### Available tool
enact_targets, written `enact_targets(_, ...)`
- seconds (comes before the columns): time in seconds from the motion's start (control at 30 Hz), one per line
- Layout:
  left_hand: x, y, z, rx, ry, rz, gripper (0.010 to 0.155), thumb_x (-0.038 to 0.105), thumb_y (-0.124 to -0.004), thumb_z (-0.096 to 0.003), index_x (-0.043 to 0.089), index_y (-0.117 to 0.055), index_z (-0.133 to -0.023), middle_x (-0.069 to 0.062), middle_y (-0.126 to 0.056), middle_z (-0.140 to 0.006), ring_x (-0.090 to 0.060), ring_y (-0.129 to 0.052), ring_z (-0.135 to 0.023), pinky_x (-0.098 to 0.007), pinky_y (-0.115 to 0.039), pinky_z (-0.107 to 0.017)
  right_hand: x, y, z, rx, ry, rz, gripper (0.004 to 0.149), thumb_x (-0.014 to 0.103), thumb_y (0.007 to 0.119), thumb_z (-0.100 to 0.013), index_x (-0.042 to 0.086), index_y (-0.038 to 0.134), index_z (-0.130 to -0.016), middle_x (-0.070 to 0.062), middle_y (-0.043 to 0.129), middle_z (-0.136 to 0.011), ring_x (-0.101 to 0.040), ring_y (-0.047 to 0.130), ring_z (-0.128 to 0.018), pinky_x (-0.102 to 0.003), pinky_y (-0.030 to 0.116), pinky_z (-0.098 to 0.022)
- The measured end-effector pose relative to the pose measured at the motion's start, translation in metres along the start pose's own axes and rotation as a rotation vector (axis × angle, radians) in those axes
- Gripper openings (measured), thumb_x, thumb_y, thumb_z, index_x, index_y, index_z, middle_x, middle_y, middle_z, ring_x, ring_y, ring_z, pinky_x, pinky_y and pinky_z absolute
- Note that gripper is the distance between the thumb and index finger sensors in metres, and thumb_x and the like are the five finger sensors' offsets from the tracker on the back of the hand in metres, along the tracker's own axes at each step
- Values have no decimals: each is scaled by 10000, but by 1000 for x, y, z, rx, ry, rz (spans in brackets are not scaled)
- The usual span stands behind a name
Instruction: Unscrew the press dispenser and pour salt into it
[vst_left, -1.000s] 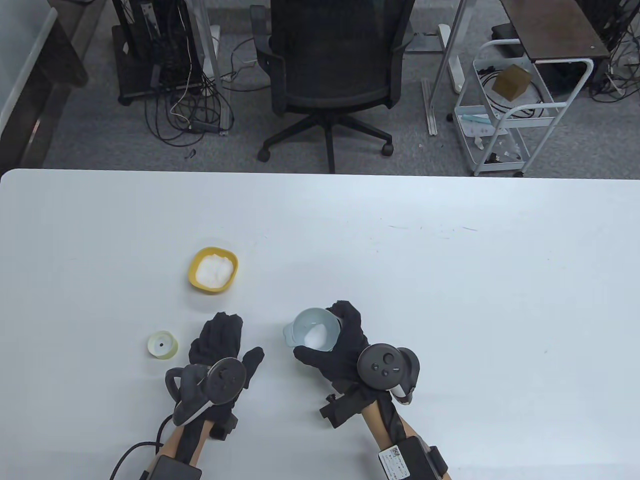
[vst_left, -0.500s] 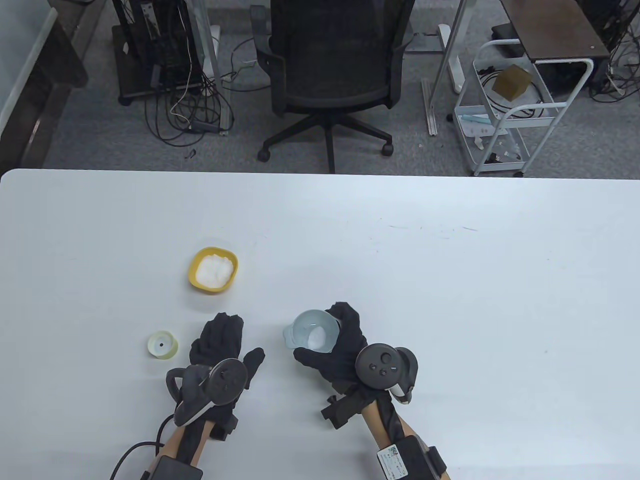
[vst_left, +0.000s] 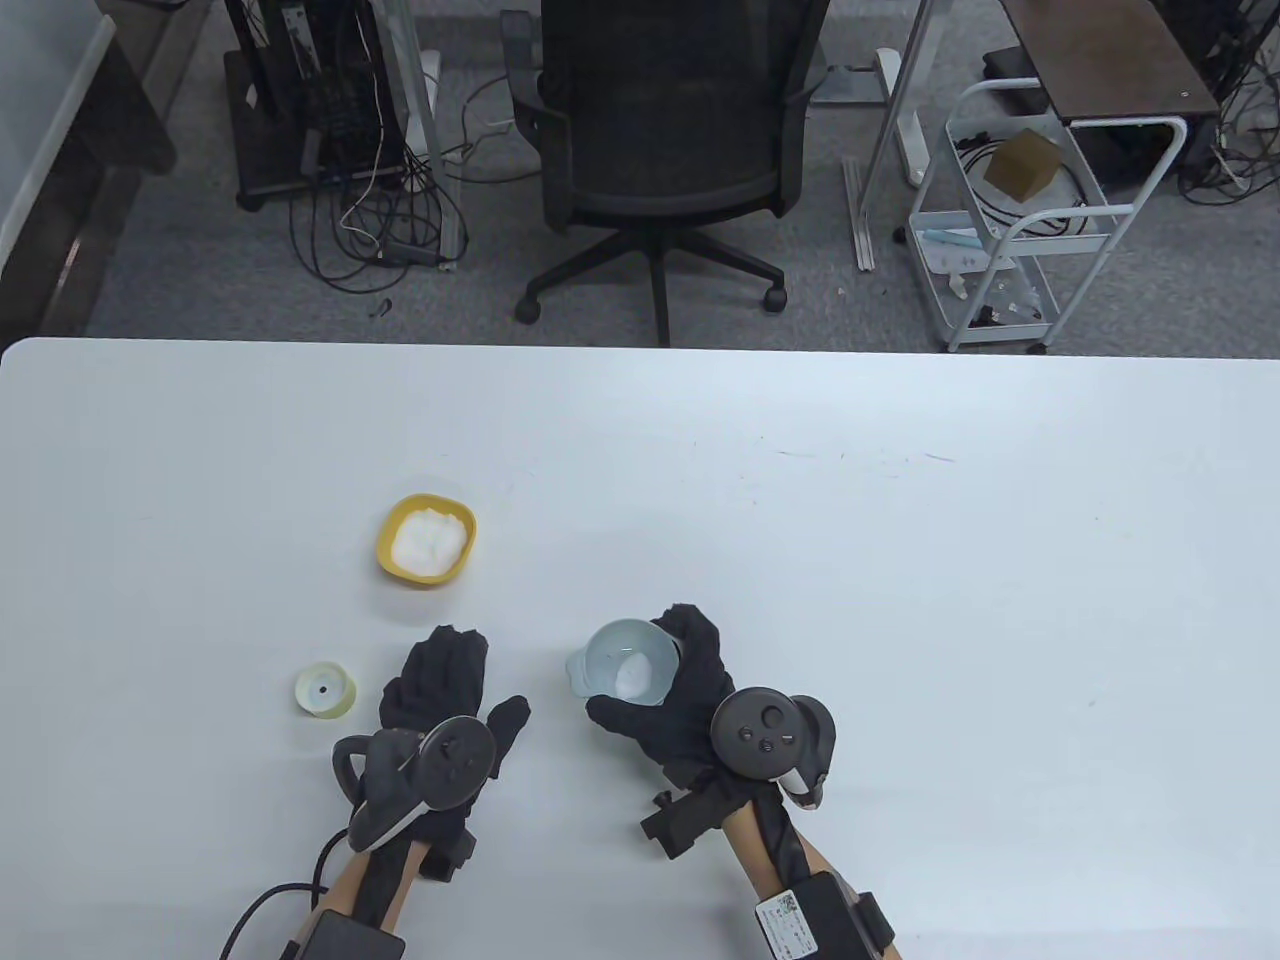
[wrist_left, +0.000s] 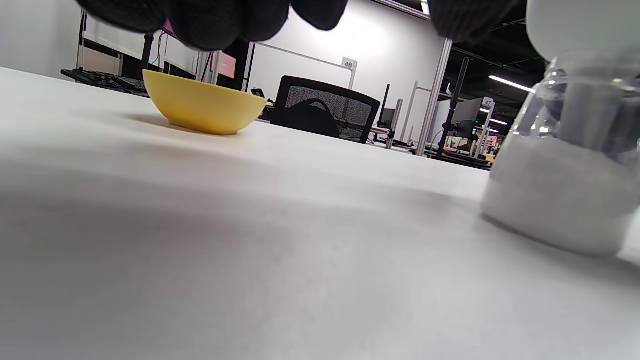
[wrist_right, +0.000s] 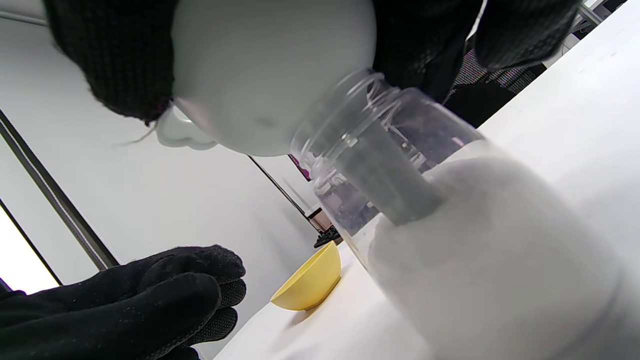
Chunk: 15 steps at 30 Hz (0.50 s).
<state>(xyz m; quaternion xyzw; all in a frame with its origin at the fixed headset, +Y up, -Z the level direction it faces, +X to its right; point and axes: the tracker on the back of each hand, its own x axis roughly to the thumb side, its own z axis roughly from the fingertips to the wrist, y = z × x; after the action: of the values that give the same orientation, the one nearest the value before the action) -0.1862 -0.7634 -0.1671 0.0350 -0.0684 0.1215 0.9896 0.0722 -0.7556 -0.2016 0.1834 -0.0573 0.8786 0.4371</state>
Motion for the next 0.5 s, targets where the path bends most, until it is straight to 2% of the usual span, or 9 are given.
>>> enact_targets(0.5,0,0,-1,-5,1,-1,904,579,-649,-589,-47,-409,-1195,-430,-496,-1178,-653,-626,-1005,-751,-593,-645,5,-5,-1,-18,-14,-28,1141,584,836,-482,-186,236,-1073,-406,565,-1006,-529,763,-859,-743,575,-603)
